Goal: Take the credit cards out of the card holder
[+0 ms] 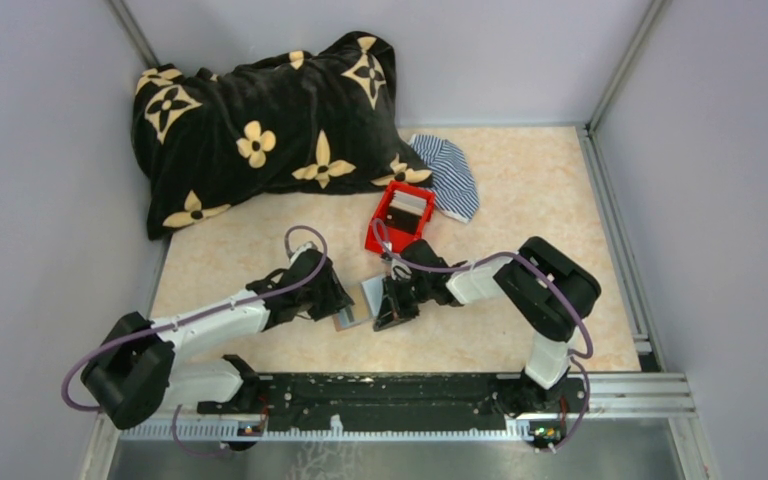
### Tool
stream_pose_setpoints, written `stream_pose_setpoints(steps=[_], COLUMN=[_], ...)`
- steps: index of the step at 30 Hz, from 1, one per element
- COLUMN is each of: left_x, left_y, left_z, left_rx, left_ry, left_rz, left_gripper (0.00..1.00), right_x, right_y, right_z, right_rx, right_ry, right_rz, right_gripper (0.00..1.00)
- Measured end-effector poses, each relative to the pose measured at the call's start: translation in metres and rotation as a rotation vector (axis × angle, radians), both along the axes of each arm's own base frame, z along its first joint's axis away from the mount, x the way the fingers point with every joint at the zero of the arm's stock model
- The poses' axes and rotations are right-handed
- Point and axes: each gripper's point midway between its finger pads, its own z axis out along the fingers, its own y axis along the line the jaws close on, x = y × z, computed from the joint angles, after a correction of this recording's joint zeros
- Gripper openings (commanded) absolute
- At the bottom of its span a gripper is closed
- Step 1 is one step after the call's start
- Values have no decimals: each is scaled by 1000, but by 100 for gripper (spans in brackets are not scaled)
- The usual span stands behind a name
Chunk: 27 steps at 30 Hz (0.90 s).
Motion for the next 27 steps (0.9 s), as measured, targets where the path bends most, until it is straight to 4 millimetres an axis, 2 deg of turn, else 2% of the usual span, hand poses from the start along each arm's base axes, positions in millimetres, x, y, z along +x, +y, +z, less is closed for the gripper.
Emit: stream_pose_setpoints(steps=[5,9,10,11,14,17,19,20,27], left_x=[0,2,3,3,4,4,4,3,2], left_y=[-7,-10,-12,-12,-13,-13,-13,-12,-14], left_z=[-1,-1,0,0,0,0,0,0,0], left_rx=[-43,-55,-63,-63,-71,-75,-79,-80,-118], left_ry=[-11,-14,-16,-16,-19,-18,-21,-23,-42], left_rz=[-10,-14,-15,-15,-15,-16,-16,-16,-22], left_gripper=[48,49,49,50,50,50,50,50,49], right_x=[0,3,21,21,46,69,73,72,72], right_y=[-2,-16,-19,-19,-15,-8,-9,-6,4], right_z=[1,11,36,36,44,30,9,5,5], right_rx=[-3,-63,-53,-53,-60,-85,-118,-101,-38], right_ry=[-6,-64,-154,-154,-188,-190,-162,-135,-128], right_rz=[-2,-36,-74,-74,-91,-100,-99,-94,-62], right_gripper=[0,0,0,0,0,0,0,0,0])
